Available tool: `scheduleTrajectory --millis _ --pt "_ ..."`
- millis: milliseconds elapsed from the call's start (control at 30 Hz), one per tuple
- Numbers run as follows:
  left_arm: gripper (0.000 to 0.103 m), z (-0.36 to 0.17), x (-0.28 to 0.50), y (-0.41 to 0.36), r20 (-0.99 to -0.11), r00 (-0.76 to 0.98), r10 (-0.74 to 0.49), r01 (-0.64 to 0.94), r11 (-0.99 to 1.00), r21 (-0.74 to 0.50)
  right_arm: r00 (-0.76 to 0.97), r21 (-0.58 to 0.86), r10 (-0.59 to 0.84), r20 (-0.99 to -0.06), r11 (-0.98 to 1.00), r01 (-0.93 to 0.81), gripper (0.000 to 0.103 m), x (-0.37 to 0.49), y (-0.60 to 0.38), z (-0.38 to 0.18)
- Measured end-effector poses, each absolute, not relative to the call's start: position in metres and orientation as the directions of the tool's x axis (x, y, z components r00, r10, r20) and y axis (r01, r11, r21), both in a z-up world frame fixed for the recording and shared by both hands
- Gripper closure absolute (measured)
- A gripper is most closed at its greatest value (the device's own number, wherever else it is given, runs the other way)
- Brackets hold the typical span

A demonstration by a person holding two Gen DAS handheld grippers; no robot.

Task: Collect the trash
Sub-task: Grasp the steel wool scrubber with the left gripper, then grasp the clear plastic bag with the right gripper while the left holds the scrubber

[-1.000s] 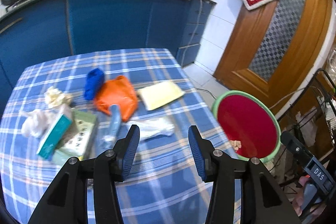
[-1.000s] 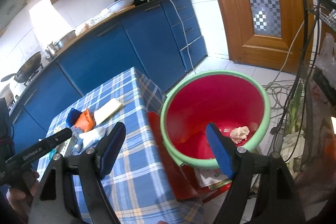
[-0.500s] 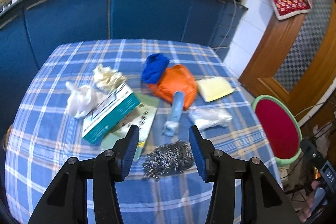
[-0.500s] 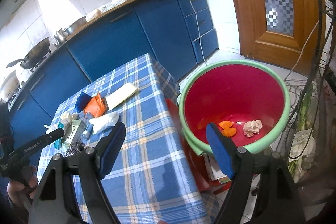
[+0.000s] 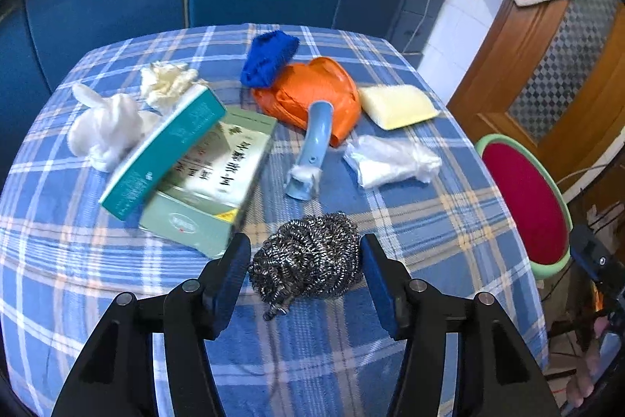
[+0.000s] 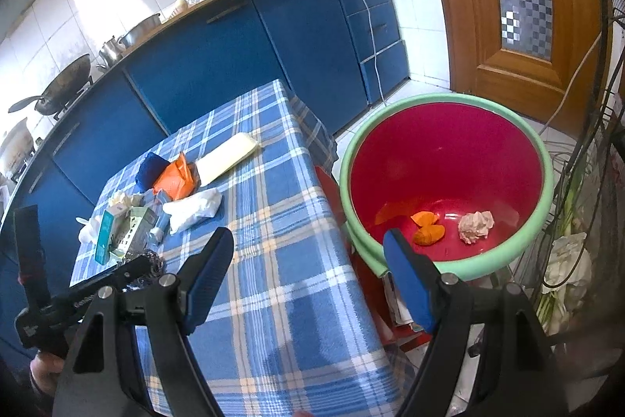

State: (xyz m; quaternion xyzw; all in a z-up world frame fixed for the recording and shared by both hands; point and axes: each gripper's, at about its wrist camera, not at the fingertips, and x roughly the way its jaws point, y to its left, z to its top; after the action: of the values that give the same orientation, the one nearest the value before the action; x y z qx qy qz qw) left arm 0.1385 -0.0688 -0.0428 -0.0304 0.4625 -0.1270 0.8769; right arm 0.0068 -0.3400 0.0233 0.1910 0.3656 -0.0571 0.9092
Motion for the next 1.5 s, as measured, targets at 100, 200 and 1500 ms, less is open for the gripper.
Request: scheduleTrajectory --millis 100,200,1500 --pt "0.044 -0.049 0.139 -0.074 -0.809 0.529 -0.256 0.205 0.964 -0.171 0.723 0.303 0.039 -0.69 0.922 0.24 0.023 0.007 -0.338 0.022" --pt "0.044 -0.052 0.138 -0.077 -0.803 0.535 -0.262 0.22 0.961 -0.167 0.721 0.302 0.04 -0.691 0.923 0.238 0.023 0.008 -0.337 0.021" --pt "0.063 -0.004 0.158 0.035 -0.684 0.714 -0.149 0.032 0.983 -0.181 0.674 0.194 0.115 -0.73 0.98 0.043 0.018 0.088 -0.236 0.012"
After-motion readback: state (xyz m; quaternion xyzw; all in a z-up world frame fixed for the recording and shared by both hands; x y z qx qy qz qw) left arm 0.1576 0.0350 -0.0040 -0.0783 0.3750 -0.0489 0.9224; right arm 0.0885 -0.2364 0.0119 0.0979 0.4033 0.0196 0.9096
